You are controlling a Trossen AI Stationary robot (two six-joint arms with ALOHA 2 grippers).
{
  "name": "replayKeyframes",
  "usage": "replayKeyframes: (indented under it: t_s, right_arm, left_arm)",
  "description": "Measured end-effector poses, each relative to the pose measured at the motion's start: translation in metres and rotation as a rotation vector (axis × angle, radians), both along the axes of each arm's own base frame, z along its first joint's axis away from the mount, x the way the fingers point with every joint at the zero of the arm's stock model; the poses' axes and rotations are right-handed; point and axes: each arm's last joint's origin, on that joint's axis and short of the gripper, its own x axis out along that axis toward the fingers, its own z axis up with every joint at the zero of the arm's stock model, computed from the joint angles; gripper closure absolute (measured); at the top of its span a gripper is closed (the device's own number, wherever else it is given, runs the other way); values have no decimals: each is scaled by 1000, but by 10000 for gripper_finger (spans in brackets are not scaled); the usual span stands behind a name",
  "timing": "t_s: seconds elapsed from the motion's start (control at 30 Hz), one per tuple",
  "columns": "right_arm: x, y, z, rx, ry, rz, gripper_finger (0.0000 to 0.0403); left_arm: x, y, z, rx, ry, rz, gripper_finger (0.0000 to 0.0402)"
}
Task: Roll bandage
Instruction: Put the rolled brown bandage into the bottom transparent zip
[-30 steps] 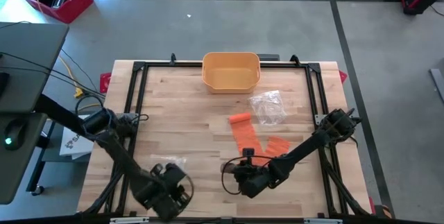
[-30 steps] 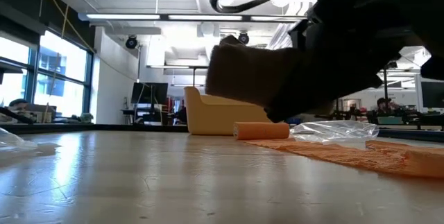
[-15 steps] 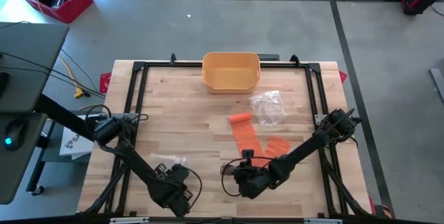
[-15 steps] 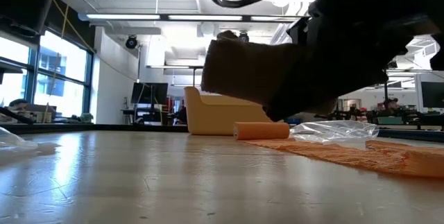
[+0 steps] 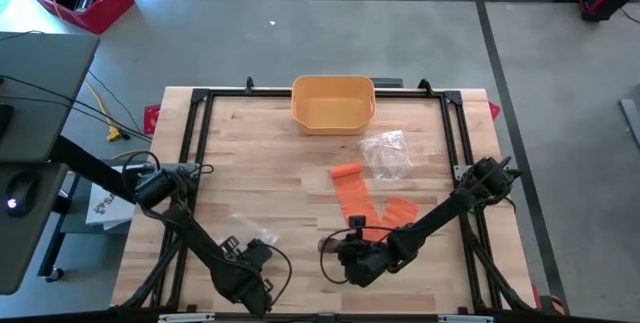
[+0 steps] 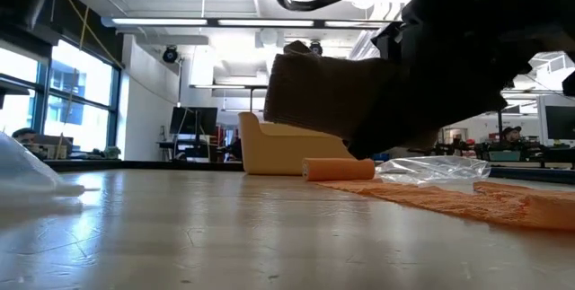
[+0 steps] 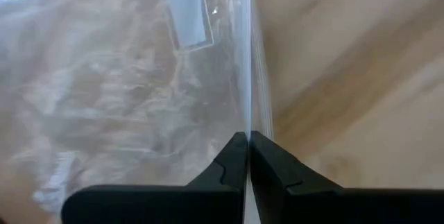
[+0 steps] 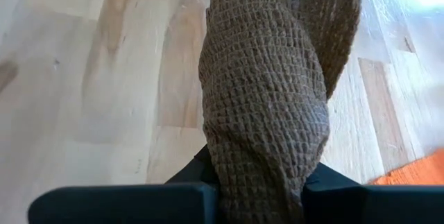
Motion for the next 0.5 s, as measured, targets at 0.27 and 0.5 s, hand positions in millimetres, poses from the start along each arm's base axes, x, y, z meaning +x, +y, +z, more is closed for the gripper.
replayKeyframes:
  t_s: [0.27,0.5]
  right_arm:
    - [17,-6,-3,90,29,200,349]
    - [36,-24,-21,209,48,181,348]
  left_arm:
    - [14,2,31,163,-141,-79,399]
    - [14,8,27,244,-184,-81,401]
